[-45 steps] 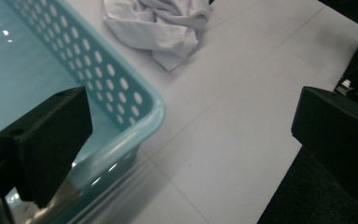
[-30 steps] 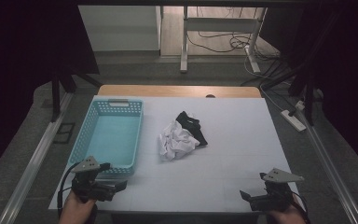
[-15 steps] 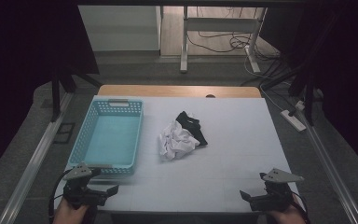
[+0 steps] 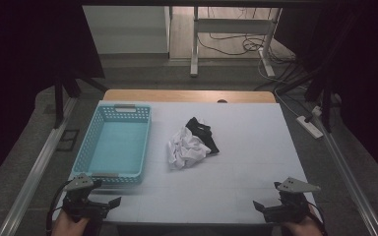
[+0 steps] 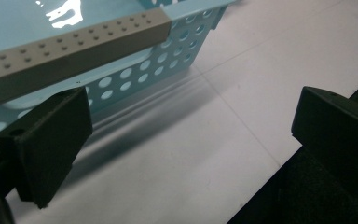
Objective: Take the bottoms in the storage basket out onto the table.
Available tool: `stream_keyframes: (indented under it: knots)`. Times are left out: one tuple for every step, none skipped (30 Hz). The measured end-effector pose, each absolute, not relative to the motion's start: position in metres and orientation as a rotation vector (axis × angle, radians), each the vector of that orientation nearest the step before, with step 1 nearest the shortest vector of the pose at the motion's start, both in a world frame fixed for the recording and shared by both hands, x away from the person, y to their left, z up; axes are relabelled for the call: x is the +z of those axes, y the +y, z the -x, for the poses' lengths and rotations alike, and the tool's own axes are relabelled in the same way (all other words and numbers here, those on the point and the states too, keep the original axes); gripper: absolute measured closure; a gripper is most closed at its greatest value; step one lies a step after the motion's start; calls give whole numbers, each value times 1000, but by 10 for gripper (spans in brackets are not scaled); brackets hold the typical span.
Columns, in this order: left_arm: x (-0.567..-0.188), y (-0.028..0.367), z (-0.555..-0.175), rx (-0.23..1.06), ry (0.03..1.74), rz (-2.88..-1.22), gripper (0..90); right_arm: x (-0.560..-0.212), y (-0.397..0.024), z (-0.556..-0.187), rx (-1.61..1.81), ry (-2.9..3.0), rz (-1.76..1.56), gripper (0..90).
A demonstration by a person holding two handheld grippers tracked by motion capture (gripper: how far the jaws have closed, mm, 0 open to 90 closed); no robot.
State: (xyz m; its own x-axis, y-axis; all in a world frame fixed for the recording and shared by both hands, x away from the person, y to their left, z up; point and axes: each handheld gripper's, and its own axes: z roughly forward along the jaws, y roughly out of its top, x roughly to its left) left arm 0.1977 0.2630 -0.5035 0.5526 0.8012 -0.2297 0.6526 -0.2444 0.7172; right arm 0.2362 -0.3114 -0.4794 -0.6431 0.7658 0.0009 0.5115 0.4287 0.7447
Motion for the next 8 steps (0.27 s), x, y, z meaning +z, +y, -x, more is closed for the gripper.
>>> stream_keyframes:
  knots:
    - [-504, 263, -198, 231, 1173, -1980, 0, -479, -311, -236, 1049, 2349, -1096, 3]
    - [-504, 263, -198, 228, 1171, -1981, 0, -479, -311, -236, 1048, 2351, -1094, 3]
    - [-504, 263, -198, 227, 1170, -1985, 0, -479, -311, -236, 1047, 2351, -1094, 3]
    - [-504, 263, -198, 226, 1170, -1991, 0, -479, -311, -236, 1045, 2353, -1093, 3]
    - [-504, 262, -198, 226, 1168, -1996, 0, -480, -311, -236, 1046, 2353, -1092, 3]
    - [-504, 262, -199, 226, 1168, -2000, 0, -480, -311, -236, 1044, 2355, -1091, 3]
    - [-504, 261, -199, 225, 1168, -2000, 0, -480, -311, -236, 1039, 2358, -1090, 3]
    - [-504, 261, -199, 223, 1168, -1999, 0, -480, -311, -237, 1038, 2360, -1088, 3]
